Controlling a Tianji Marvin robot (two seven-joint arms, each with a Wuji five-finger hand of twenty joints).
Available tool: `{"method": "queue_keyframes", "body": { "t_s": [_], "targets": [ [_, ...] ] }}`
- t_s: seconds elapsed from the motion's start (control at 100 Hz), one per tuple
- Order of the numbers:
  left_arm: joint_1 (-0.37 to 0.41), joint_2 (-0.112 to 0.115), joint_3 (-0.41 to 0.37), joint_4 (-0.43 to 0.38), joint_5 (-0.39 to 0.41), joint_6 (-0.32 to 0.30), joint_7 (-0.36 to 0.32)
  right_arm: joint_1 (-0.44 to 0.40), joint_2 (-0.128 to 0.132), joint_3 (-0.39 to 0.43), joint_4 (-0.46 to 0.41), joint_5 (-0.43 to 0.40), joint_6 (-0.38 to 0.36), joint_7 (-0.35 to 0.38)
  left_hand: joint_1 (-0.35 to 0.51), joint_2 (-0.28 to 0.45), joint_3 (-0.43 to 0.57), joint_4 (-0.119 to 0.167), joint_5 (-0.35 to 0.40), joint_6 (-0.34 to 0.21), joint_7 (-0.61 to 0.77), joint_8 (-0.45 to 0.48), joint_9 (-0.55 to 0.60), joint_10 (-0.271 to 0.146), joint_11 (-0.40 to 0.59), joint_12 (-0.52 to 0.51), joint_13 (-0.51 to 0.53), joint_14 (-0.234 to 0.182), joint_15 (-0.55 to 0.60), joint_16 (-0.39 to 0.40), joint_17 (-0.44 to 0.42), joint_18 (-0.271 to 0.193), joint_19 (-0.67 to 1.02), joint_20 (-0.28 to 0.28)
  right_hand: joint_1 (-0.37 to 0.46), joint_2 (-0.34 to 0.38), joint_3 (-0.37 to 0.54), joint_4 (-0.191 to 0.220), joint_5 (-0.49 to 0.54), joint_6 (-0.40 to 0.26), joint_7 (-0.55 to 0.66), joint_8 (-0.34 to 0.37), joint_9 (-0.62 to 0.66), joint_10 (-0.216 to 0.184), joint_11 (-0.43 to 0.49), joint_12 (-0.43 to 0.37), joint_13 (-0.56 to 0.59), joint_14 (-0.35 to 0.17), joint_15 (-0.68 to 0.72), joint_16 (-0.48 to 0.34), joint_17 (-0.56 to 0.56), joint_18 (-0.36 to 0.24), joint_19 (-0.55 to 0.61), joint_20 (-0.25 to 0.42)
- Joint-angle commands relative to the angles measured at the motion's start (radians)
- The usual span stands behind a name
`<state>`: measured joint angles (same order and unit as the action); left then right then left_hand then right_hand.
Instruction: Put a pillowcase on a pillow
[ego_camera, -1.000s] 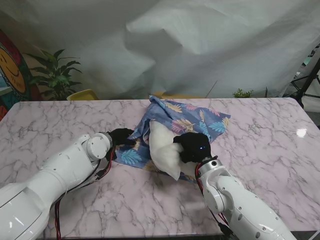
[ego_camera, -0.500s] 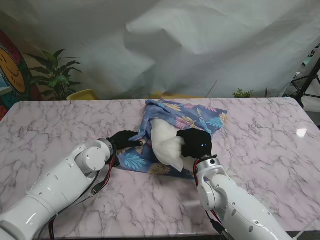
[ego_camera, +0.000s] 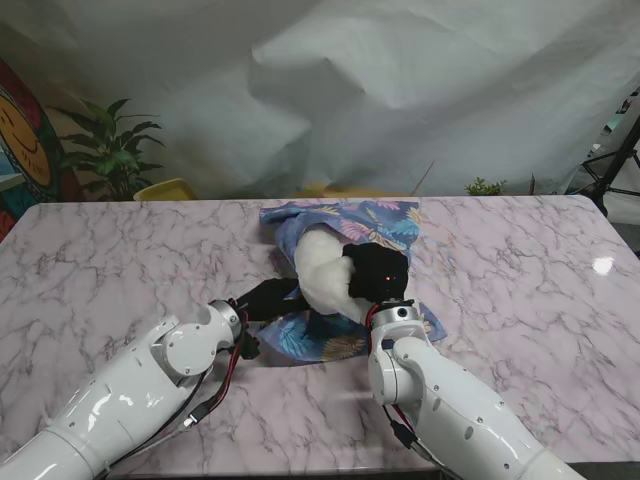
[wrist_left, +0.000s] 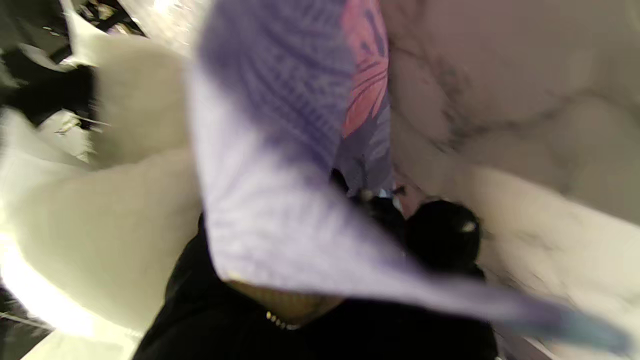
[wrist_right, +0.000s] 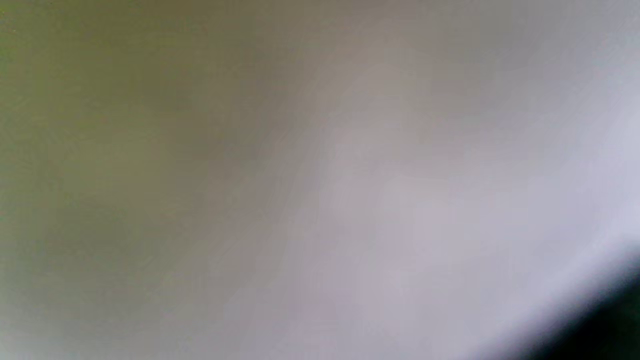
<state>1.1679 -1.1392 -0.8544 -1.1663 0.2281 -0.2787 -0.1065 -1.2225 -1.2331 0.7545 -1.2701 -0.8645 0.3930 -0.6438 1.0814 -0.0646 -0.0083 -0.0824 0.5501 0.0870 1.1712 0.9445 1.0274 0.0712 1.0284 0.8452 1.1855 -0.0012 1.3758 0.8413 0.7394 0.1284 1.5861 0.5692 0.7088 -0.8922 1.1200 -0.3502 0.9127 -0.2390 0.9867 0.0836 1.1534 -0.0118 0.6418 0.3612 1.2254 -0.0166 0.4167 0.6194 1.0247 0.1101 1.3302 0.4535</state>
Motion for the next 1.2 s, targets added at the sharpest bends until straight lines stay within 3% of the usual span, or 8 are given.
{"method": "queue_keyframes", "body": {
  "t_s": [0.0, 0.19, 0.35, 0.59, 0.7, 0.89, 1.19],
  "targets": [
    [0.018, -0.007, 0.02, -0.039, -0.005, -0.035, -0.039, 0.026, -0.022, -0.007, 0.019, 0.007, 0.018, -0.005, 0.016, 0.033, -0.035, -0.003, -0.024, -0.126, 0.051, 0.014, 0.051, 0.034, 0.071, 0.023, 0.036, -0.119, 0.048, 0.012, 0.022, -0.026, 0.088, -0.015, 0.115, 0.151, 0.068, 0.1, 0.016, 0.01, 0.094, -0.002, 0.033, 0.065, 0.073, 0.027, 0.101, -0.124, 0.54, 0.076, 0.055, -0.121, 0.1, 0.05],
    [0.041, 0.006, 0.05, -0.087, -0.066, -0.127, -0.09, 0.092, -0.064, -0.05, 0.104, 0.039, 0.096, -0.047, 0.018, 0.033, -0.033, -0.001, -0.027, -0.121, 0.051, 0.013, 0.053, 0.027, 0.088, 0.032, 0.039, -0.13, 0.063, 0.011, 0.025, -0.03, 0.092, -0.017, 0.117, 0.145, 0.077, 0.1, 0.025, 0.019, 0.097, -0.008, 0.035, 0.075, 0.077, 0.036, 0.101, -0.118, 0.567, 0.089, 0.059, -0.115, 0.111, 0.067],
    [0.051, 0.011, 0.068, -0.108, -0.054, -0.167, -0.084, 0.103, -0.09, -0.043, 0.122, 0.059, 0.154, -0.086, 0.015, 0.038, -0.035, -0.002, -0.03, -0.123, 0.052, 0.014, 0.052, 0.018, 0.092, 0.036, 0.038, -0.137, 0.066, 0.007, 0.026, -0.036, 0.093, -0.019, 0.119, 0.142, 0.084, 0.1, 0.03, 0.025, 0.1, -0.007, 0.034, 0.082, 0.083, 0.048, 0.1, -0.117, 0.59, 0.099, 0.063, -0.114, 0.123, 0.084],
    [0.051, 0.0, 0.065, -0.104, -0.069, -0.163, -0.061, 0.035, -0.087, 0.034, 0.037, 0.017, 0.308, -0.11, 0.017, 0.04, -0.034, -0.001, -0.031, -0.112, 0.051, 0.01, 0.051, 0.02, 0.092, 0.036, 0.037, -0.139, 0.066, 0.003, 0.026, -0.037, 0.094, -0.021, 0.125, 0.137, 0.094, 0.097, 0.032, 0.046, 0.097, -0.003, 0.029, 0.099, 0.087, 0.062, 0.099, -0.107, 0.617, 0.109, 0.069, -0.102, 0.144, 0.103],
    [0.057, -0.004, 0.062, -0.107, -0.08, -0.18, -0.049, 0.025, -0.077, 0.04, 0.021, -0.015, 0.368, -0.079, 0.017, 0.04, -0.034, -0.001, -0.032, -0.111, 0.052, 0.01, 0.052, 0.019, 0.092, 0.035, 0.037, -0.139, 0.066, 0.002, 0.026, -0.037, 0.094, -0.022, 0.126, 0.136, 0.096, 0.096, 0.032, 0.052, 0.094, -0.003, 0.027, 0.104, 0.087, 0.064, 0.098, -0.104, 0.62, 0.11, 0.069, -0.098, 0.146, 0.107],
    [0.079, -0.001, 0.046, -0.135, -0.11, -0.209, -0.052, 0.075, -0.076, -0.013, 0.133, 0.005, 0.32, -0.057, 0.02, 0.039, -0.034, -0.001, -0.032, -0.107, 0.053, 0.008, 0.055, 0.018, 0.094, 0.035, 0.04, -0.138, 0.066, -0.001, 0.026, -0.037, 0.094, -0.023, 0.117, 0.146, 0.084, 0.096, 0.023, 0.041, 0.088, -0.002, 0.023, 0.092, 0.08, 0.054, 0.097, -0.112, 0.595, 0.096, 0.066, -0.109, 0.132, 0.105],
    [0.104, 0.03, 0.022, -0.18, -0.136, -0.232, -0.13, 0.167, -0.087, -0.078, 0.348, 0.06, 0.208, -0.085, 0.033, 0.032, -0.032, 0.0, -0.024, -0.084, 0.057, 0.003, 0.07, 0.023, 0.107, 0.037, 0.067, -0.15, 0.079, -0.006, 0.072, -0.052, 0.103, -0.032, 0.107, 0.151, 0.058, 0.097, 0.013, 0.016, 0.093, -0.012, 0.028, 0.074, 0.072, 0.032, 0.099, -0.124, 0.584, 0.09, 0.066, -0.134, 0.127, 0.11]
  ]
}}
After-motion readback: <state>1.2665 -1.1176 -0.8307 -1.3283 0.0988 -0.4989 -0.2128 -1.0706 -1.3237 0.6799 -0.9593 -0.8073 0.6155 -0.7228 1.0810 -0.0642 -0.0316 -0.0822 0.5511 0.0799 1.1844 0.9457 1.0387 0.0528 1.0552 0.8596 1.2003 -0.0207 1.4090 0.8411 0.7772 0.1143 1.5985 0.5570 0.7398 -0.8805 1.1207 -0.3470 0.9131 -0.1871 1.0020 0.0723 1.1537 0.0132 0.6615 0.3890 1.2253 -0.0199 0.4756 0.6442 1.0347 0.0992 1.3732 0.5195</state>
